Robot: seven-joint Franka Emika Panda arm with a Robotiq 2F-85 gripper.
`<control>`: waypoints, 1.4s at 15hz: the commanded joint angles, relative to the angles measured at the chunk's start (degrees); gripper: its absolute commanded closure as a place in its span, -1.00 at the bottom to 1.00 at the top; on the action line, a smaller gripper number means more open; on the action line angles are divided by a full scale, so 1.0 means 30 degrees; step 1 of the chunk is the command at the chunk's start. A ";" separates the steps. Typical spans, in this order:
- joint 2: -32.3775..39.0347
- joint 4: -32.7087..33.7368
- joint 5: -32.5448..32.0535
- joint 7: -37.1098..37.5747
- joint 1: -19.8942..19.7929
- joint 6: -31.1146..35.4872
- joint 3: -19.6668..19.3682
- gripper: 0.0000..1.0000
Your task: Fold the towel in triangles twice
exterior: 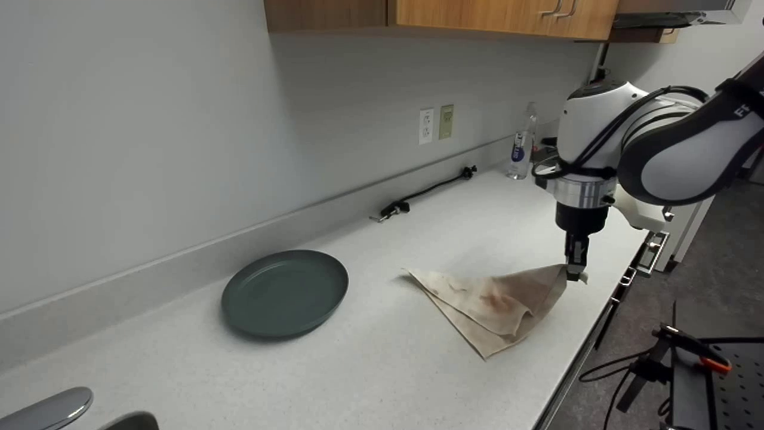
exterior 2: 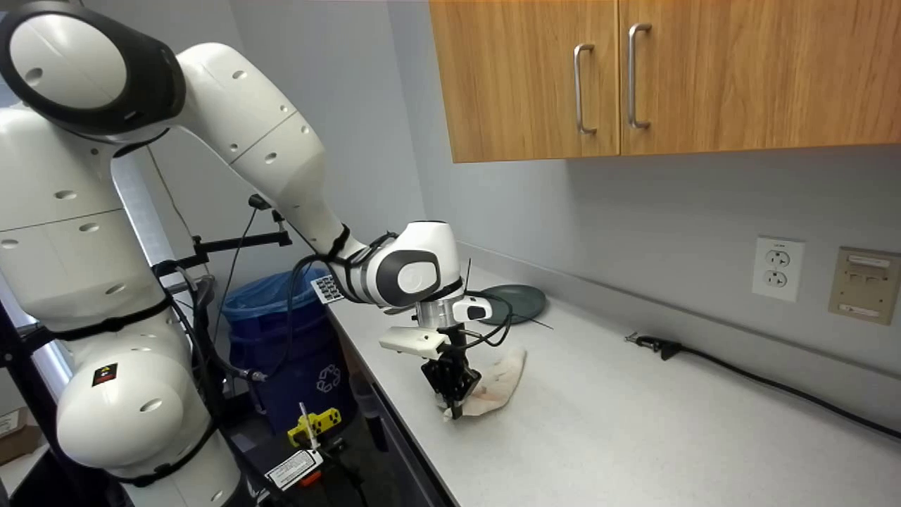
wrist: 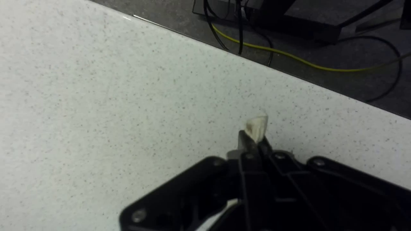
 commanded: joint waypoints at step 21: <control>0.4365 0.7302 -0.0478 0.0063 0.0998 -0.1908 0.2159 0.98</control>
